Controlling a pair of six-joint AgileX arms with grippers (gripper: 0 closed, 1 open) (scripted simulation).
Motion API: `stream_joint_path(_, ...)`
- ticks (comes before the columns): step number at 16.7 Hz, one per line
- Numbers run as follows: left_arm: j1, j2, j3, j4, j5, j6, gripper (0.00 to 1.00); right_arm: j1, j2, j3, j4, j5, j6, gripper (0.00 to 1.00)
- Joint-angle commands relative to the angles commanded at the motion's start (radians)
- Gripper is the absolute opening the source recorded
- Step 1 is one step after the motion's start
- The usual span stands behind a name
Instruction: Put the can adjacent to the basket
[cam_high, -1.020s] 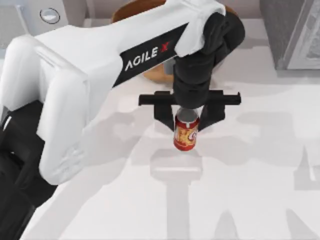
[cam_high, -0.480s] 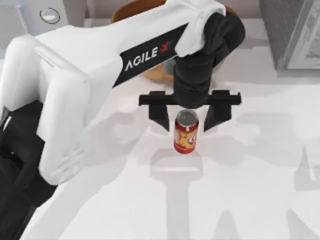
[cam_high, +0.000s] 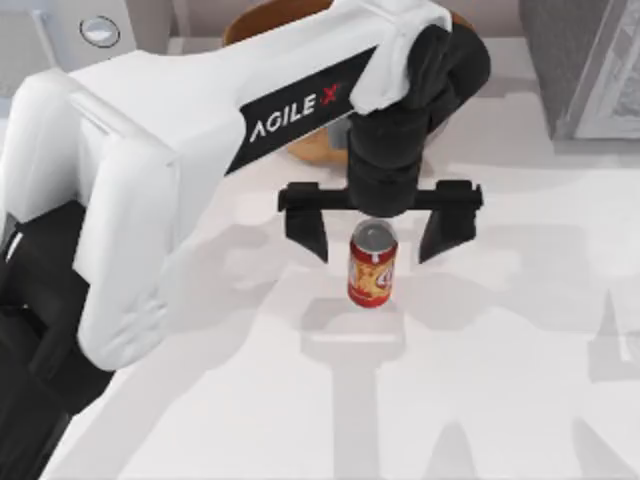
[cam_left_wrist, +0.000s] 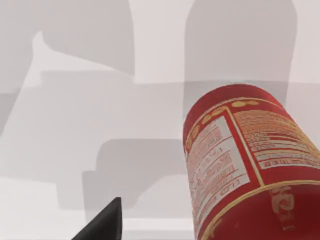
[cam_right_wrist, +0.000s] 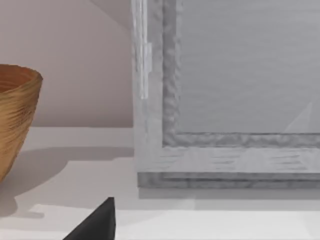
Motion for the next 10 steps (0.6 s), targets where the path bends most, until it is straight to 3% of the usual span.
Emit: stream_joint_path(10, 0.001, 0.023, 0.200, -0.177, 0.000, -0.001, 1.00, 0.000, 0.000, 0.000, 0.000, 0.000, 0.000, 1.00)
